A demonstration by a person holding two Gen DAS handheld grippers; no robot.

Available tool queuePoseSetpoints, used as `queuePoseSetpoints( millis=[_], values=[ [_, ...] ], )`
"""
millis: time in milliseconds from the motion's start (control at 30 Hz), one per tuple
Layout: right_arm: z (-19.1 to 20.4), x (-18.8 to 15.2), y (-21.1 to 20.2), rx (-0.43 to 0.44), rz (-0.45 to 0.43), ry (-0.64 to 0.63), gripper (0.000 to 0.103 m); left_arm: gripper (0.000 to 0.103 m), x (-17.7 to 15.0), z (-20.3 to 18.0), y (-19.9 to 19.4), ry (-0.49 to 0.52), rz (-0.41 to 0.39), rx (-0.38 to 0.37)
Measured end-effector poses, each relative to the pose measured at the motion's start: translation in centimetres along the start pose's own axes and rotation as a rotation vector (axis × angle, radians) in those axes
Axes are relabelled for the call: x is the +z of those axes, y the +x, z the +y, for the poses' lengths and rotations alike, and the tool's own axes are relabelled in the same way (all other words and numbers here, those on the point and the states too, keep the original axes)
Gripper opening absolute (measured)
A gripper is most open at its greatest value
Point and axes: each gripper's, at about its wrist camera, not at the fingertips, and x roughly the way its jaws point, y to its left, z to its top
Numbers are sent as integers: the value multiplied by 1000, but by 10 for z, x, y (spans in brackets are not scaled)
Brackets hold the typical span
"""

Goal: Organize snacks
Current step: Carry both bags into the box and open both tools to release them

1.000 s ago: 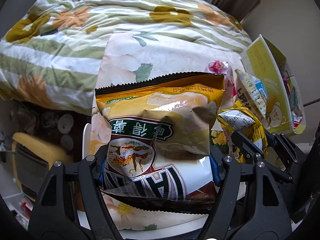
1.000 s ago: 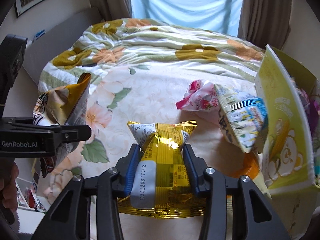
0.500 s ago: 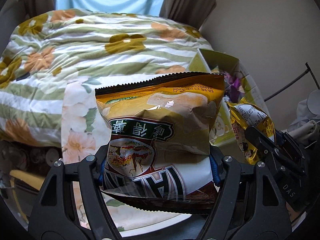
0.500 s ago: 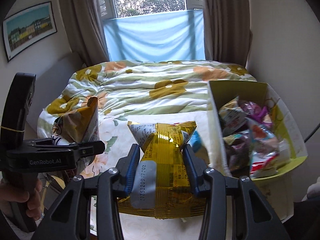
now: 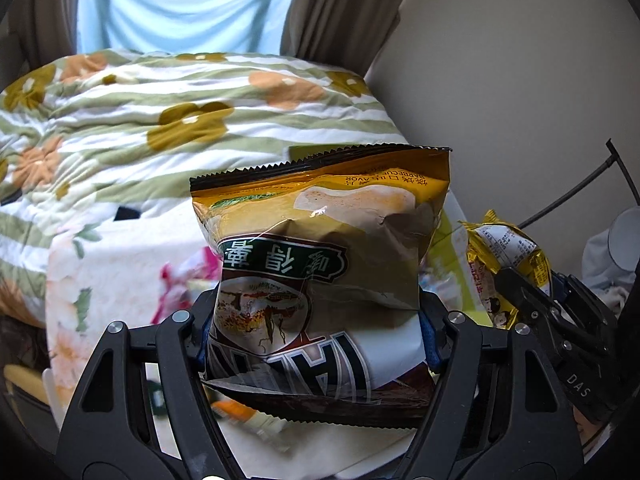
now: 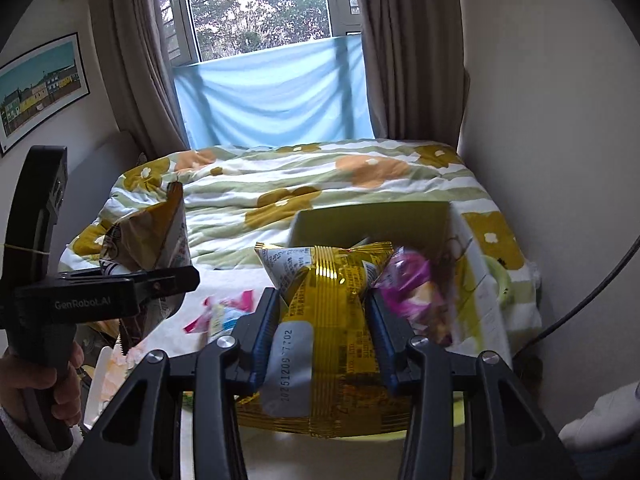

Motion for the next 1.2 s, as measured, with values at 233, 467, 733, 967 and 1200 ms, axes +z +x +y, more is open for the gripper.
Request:
queuePoseSetpoints(
  millis=[233,467,733,967,1200],
  values=[
    [-71,28,24,38,19,-12,41,71,34,-62,71,22,36,43],
    [-107,42,56,78,56,-12,41,75,54,-85,118,26,85,101],
    [-121,44,72,87,89,29,41,103,51,-63,127,-3,109,163],
    [-122,50,78,87,95,34,41,102,31,-44,97,-11,73,169],
    [-116,62,104,109,124,47,41,103,22,-35,82,5,63,181]
  ],
)
